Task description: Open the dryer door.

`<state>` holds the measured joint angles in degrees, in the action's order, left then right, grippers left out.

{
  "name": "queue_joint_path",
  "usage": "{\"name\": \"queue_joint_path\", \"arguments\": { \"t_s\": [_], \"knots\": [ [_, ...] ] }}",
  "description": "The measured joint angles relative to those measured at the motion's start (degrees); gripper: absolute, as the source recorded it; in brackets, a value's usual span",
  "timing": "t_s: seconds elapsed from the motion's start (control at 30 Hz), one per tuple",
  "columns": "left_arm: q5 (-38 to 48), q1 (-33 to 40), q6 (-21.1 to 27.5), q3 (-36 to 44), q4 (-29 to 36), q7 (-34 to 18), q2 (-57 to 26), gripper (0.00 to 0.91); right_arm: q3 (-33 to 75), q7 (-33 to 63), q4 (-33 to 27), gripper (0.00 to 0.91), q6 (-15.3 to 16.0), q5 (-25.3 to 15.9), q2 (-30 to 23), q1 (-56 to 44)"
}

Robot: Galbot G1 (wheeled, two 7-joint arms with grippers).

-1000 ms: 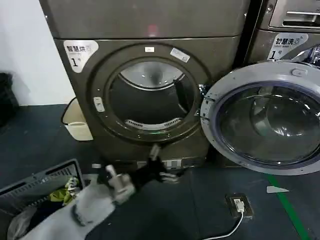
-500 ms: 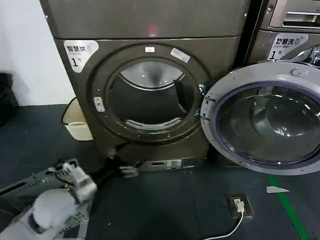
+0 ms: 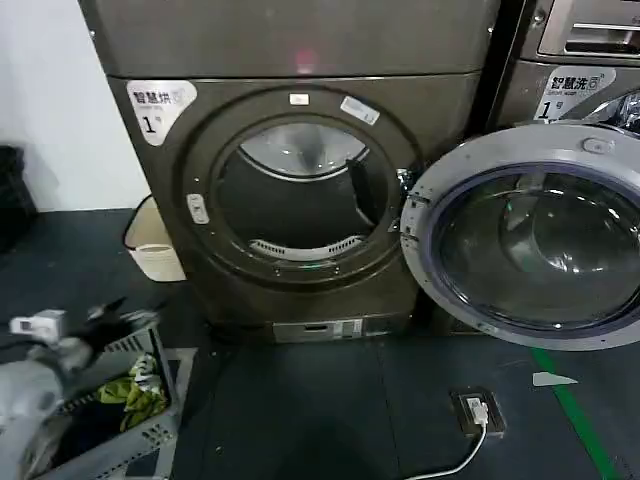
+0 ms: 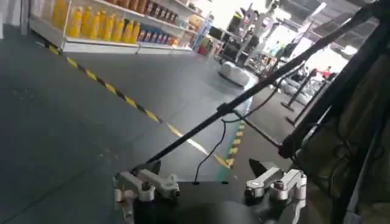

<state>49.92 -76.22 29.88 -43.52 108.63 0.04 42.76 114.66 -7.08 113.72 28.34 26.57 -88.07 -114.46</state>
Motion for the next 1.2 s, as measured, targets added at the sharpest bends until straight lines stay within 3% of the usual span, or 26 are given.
{"name": "queue_joint_path", "arguments": {
  "t_s": [0.27,0.57,0.9,1.2],
  "knots": [
    [7.8,-4.56,12.39,-8.33,-5.74,-7.07,-0.35,0.907,0.18,-0.29,-0.79,0.907,0.33,0.36,-0.02,0.12],
    [12.16,-8.0,12.38,-11.55,-8.89,-12.57,-1.82,0.907,1.29,1.99,-1.26,0.907,1.1,5.19,-0.3,0.17],
    [32.99,-19.68,12.35,-14.41,-4.21,-25.72,-4.92,0.907,1.92,2.26,-1.56,0.907,0.0,7.04,0.46,0.3],
    [38.89,-27.4,12.31,-14.96,-0.2,-27.9,-8.29,0.907,2.03,1.76,-3.28,0.907,-1.49,7.89,0.75,0.31]
  ]
}}
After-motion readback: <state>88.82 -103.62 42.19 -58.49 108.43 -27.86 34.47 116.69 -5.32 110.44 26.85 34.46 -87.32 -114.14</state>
